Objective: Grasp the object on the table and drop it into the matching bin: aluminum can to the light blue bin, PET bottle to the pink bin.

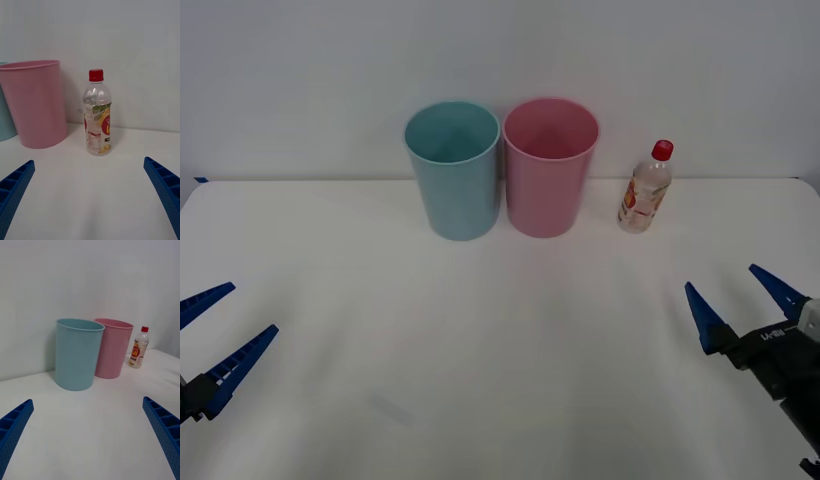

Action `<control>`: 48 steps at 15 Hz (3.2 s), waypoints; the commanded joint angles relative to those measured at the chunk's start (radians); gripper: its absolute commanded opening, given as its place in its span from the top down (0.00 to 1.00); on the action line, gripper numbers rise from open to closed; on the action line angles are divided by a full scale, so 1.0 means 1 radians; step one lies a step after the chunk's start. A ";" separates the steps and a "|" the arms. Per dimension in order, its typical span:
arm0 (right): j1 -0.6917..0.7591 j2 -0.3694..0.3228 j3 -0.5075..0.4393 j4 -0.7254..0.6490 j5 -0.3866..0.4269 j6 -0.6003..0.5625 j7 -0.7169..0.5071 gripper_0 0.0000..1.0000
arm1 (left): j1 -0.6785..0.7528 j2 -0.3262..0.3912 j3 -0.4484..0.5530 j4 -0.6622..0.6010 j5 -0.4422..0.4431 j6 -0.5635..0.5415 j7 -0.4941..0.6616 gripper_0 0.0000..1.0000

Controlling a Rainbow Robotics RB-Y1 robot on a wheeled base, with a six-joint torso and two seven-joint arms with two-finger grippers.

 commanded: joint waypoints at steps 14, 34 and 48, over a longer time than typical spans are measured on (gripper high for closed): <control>-0.393 0.094 0.026 0.370 0.112 0.129 0.053 0.00 | 0.000 0.000 0.000 0.000 0.000 0.000 0.000 0.00; -0.916 0.100 0.015 0.942 0.112 0.281 0.140 0.00 | 0.000 0.000 0.000 0.000 0.000 0.000 0.000 0.00; -0.956 0.100 0.014 0.985 0.109 0.314 0.165 1.00 | 0.000 0.000 0.000 0.000 0.000 0.000 0.000 0.00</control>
